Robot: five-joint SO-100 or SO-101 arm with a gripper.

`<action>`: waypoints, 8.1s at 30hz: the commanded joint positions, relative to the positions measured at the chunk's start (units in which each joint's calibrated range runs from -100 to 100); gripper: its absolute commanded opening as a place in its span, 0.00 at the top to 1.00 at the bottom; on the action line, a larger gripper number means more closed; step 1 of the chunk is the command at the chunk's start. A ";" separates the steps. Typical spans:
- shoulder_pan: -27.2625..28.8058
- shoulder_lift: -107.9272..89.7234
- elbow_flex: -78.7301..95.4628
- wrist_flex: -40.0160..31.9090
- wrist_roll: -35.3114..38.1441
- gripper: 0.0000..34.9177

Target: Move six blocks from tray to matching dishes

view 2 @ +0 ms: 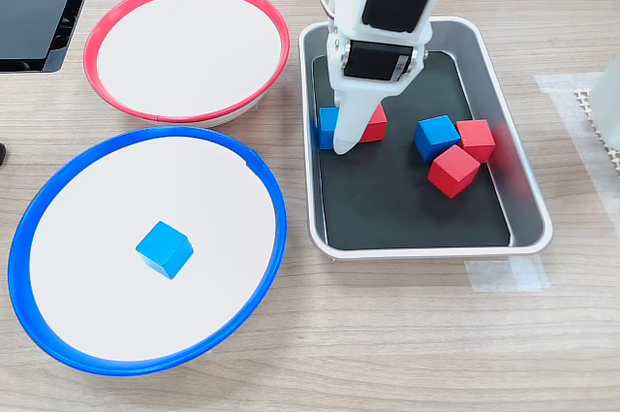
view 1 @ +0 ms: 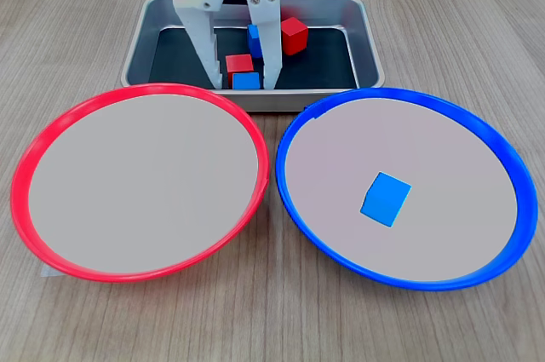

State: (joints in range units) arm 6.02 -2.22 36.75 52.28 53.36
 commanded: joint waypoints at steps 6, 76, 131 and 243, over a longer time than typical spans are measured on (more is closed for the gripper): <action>-3.99 -0.98 -7.30 6.11 -0.63 0.99; 1.46 -7.80 -1.66 9.09 -32.43 1.00; -0.61 -31.51 28.11 6.94 -31.94 0.51; -13.78 -23.41 23.29 2.15 -20.81 0.67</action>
State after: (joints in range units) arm -9.91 -25.75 62.34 54.24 30.21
